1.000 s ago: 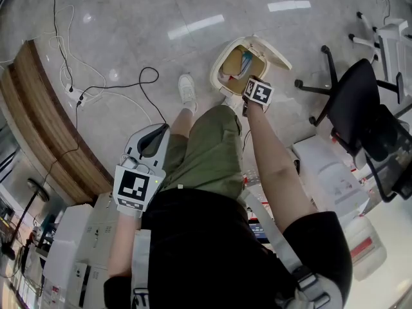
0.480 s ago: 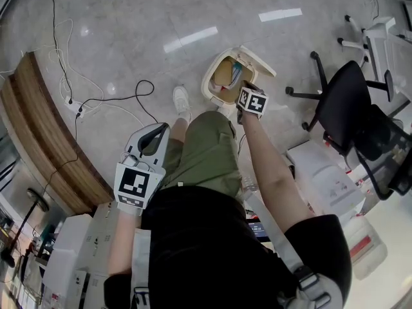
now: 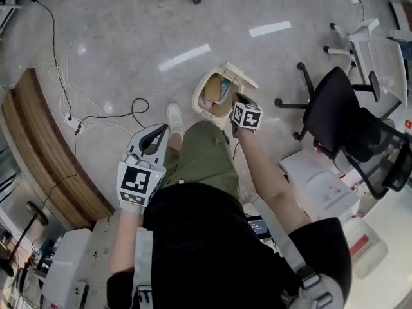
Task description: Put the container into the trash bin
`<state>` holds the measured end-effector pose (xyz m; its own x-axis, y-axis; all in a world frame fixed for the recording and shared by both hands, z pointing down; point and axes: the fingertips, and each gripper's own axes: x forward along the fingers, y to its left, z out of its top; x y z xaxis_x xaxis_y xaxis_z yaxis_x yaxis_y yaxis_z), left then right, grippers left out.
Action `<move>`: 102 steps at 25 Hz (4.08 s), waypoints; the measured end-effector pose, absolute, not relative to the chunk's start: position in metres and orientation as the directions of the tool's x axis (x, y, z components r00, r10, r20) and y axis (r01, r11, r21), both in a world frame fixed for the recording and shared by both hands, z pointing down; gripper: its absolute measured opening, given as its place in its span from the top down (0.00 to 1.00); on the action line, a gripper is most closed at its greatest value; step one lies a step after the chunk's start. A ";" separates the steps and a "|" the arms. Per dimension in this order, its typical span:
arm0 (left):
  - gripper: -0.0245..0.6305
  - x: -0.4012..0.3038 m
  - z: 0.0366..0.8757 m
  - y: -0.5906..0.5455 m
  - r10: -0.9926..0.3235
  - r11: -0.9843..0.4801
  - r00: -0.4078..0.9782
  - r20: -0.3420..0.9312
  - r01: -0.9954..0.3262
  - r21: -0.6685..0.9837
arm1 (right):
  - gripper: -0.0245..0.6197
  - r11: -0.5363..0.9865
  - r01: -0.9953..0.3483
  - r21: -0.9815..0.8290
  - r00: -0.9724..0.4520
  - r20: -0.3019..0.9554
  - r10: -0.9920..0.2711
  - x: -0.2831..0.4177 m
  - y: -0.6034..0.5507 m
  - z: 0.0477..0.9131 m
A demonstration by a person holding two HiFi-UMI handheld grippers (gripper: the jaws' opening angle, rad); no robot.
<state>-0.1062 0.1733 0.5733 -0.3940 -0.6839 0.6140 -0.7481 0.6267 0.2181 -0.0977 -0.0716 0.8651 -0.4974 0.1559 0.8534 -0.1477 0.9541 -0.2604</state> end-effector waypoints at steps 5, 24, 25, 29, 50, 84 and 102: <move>0.95 -0.115 0.560 0.159 -0.691 0.628 -0.409 0.597 -0.748 0.215 | 0.94 0.957 -0.095 -0.274 -0.550 0.816 0.179 -0.105 -0.075 0.823; 0.95 -0.127 0.522 0.091 -0.742 0.608 -0.441 0.504 -0.760 0.230 | 0.94 0.961 0.146 -0.233 -0.730 0.631 0.264 -0.113 -0.099 0.652; 0.95 -0.127 0.519 0.087 -0.747 0.603 -0.440 0.498 -0.764 0.230 | 0.94 0.961 0.164 -0.221 -0.737 0.621 0.268 -0.112 -0.100 0.642; 0.95 -0.130 0.510 0.075 -0.765 0.587 -0.437 0.473 -0.775 0.234 | 0.94 0.962 0.207 -0.178 -0.776 0.570 0.272 -0.110 -0.106 0.599; 0.95 -0.124 0.428 -0.001 -0.883 0.415 -0.343 0.319 -0.889 0.192 | 0.94 0.964 0.258 -0.062 -0.886 0.383 0.262 -0.064 -0.150 0.433; 0.95 -0.122 0.346 -0.007 -0.972 0.170 -0.157 0.175 -0.983 0.062 | 0.94 0.994 0.105 0.023 -0.956 0.279 0.094 -0.042 -0.122 0.367; 0.95 -0.120 0.350 0.022 -0.964 0.207 -0.191 0.184 -0.975 0.077 | 0.94 0.990 0.138 -0.018 -0.938 0.318 0.136 -0.041 -0.101 0.375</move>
<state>-0.1200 0.0219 0.3503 -0.1905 -0.9643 0.1839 -0.9752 0.2073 0.0768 -0.0410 -0.1008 0.3752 -0.9383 0.1364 0.3177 0.1378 0.9903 -0.0181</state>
